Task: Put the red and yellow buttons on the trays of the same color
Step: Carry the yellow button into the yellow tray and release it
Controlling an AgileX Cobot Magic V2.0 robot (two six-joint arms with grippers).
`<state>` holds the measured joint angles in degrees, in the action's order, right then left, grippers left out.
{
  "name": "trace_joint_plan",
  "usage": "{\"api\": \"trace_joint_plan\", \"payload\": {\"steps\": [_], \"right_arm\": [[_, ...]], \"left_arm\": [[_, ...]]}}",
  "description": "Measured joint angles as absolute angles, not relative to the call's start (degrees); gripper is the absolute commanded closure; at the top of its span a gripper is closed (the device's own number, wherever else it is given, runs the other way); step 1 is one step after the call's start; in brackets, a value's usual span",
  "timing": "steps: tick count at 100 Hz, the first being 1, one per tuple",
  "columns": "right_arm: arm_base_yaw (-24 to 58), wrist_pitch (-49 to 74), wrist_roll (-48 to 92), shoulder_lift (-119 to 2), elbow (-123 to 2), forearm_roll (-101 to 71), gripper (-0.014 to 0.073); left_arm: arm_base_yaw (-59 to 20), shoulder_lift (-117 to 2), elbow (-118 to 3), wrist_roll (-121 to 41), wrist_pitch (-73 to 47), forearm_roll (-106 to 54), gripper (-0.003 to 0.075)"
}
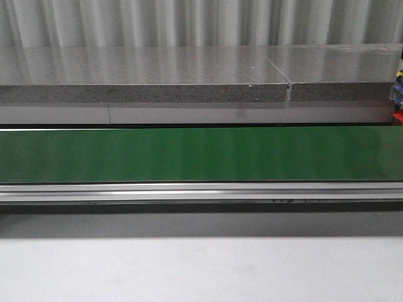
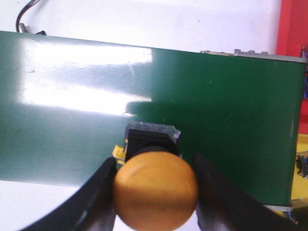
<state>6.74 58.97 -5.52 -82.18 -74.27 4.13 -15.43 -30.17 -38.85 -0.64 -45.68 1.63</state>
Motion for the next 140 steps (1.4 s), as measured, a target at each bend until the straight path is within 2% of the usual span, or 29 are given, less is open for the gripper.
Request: {"api": "trace_joint_plan", "payload": {"steps": [19, 55, 92, 116, 140], "right_arm": [[6.7, 61.0, -9.2, -77.1, -74.3, 5.1, 0.0411], [4.7, 66.6, -19.2, -72.4, -72.7, 17.5, 0.0411], [-13.1, 66.8, -21.6, -72.2, -71.7, 17.9, 0.0411], [-24.7, 63.5, -26.3, -72.2, -66.6, 17.8, 0.0411], [-29.2, 57.0, -29.9, -72.2, -59.4, 17.8, 0.0411]], "left_arm": [[-15.4, -30.2, -38.8, -0.6, -45.7, 1.6, 0.0741], [-15.4, -30.2, -38.8, -0.6, -45.7, 1.6, 0.0741], [-15.4, -30.2, -38.8, -0.6, -45.7, 1.6, 0.0741], [-15.4, -30.2, -38.8, -0.6, -45.7, 1.6, 0.0741], [-15.4, -30.2, -38.8, -0.6, -45.7, 1.6, 0.0741]]}}
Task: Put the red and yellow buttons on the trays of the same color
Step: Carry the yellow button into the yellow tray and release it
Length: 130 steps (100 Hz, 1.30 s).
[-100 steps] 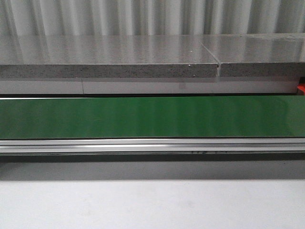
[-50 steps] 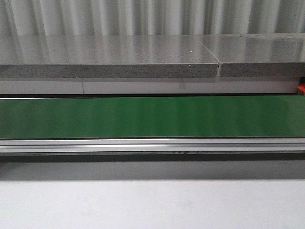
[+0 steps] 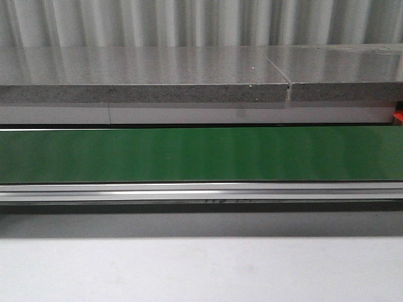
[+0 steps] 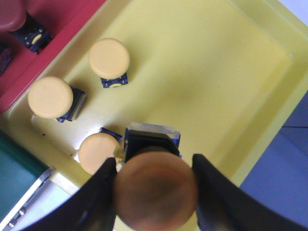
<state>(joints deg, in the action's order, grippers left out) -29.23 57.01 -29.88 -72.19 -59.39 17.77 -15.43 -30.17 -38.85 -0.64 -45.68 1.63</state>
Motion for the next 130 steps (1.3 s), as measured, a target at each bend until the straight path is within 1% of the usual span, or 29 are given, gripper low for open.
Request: {"api": "trace_joint_plan", "payload": {"steps": [22, 130], "right_arm": [[-29.2, 50.8, -31.8, -72.5, -54.5, 17.8, 0.0411], [-29.4, 45.1, -35.9, -86.2, -54.0, 21.6, 0.0411]], "left_arm": [[-15.4, -30.2, -38.8, -0.6, -45.7, 1.6, 0.0741], [-15.4, -30.2, -38.8, -0.6, -45.7, 1.6, 0.0741]]}}
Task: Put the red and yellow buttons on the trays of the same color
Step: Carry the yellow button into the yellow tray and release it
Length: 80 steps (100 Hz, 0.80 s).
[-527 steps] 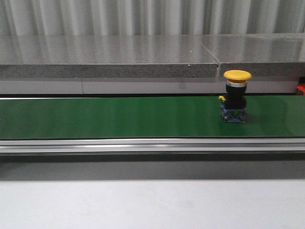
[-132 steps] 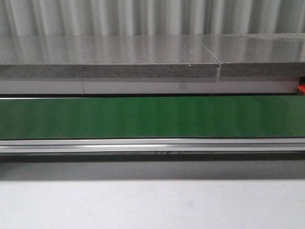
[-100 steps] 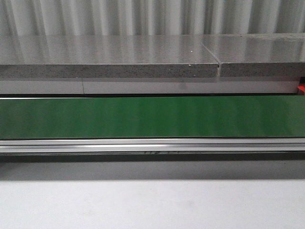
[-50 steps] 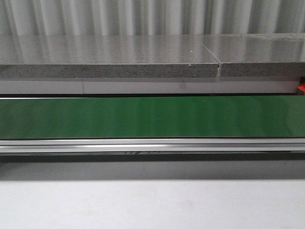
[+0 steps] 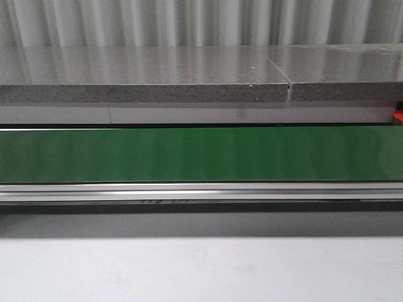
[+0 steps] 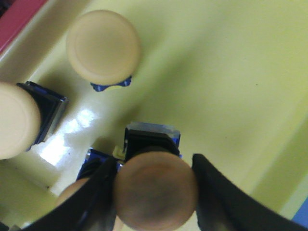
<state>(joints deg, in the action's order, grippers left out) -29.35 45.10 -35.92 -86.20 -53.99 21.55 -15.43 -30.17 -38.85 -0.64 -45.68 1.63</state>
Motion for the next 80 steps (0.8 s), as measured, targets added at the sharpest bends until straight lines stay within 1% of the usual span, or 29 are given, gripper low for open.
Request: {"api": "trace_joint_plan", "payload": {"steps": [30, 80], "right_arm": [[-32.6, 42.8, -38.8, -87.9, -54.0, 21.6, 0.0410], [-32.6, 40.5, -39.2, -88.1, -53.8, 21.5, 0.0410]], "left_arm": [[-15.4, -30.2, -38.8, -0.6, -45.7, 1.6, 0.0741], [-15.4, -30.2, -38.8, -0.6, -45.7, 1.6, 0.0741]]}}
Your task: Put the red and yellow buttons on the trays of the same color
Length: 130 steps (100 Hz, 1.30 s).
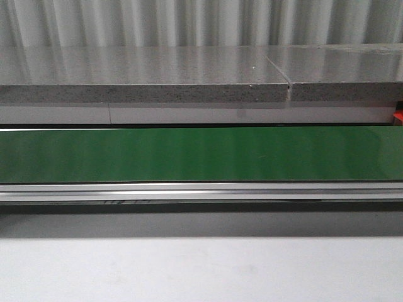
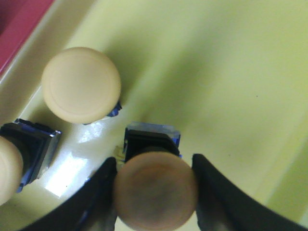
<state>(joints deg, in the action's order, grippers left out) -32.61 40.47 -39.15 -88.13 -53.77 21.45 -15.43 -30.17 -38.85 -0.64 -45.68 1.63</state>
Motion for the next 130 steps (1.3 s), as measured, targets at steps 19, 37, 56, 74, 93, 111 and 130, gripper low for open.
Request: {"api": "trace_joint_plan", "payload": {"steps": [19, 37, 56, 74, 93, 111, 130], "right_arm": [[-32.6, 40.5, -39.2, -90.5, -53.8, 20.9, 0.0406], [-32.6, 40.4, -39.2, -91.0, -53.8, 20.7, 0.0139], [-32.6, 40.4, -39.2, -91.0, -53.8, 20.7, 0.0034], [-32.6, 40.4, -39.2, -90.9, -53.8, 20.7, 0.0034], [-32.6, 40.4, -39.2, -87.5, -53.8, 20.9, 0.0034], [-32.6, 40.4, -39.2, -82.5, -53.8, 21.3, 0.0075], [-29.8, 40.4, -39.2, -76.4, -53.8, 21.3, 0.0465]], "left_arm": [[-15.4, -30.2, -38.8, -0.6, -45.7, 1.6, 0.0741], [-15.4, -30.2, -38.8, -0.6, -45.7, 1.6, 0.0741], [-15.4, -30.2, -38.8, -0.6, -45.7, 1.6, 0.0741], [-15.4, -30.2, -38.8, -0.6, -45.7, 1.6, 0.0741], [-15.4, -30.2, -38.8, -0.6, -45.7, 1.6, 0.0741], [-15.4, -30.2, -38.8, -0.6, -45.7, 1.6, 0.0741], [-15.4, -30.2, -38.8, -0.6, -45.7, 1.6, 0.0741]]}}
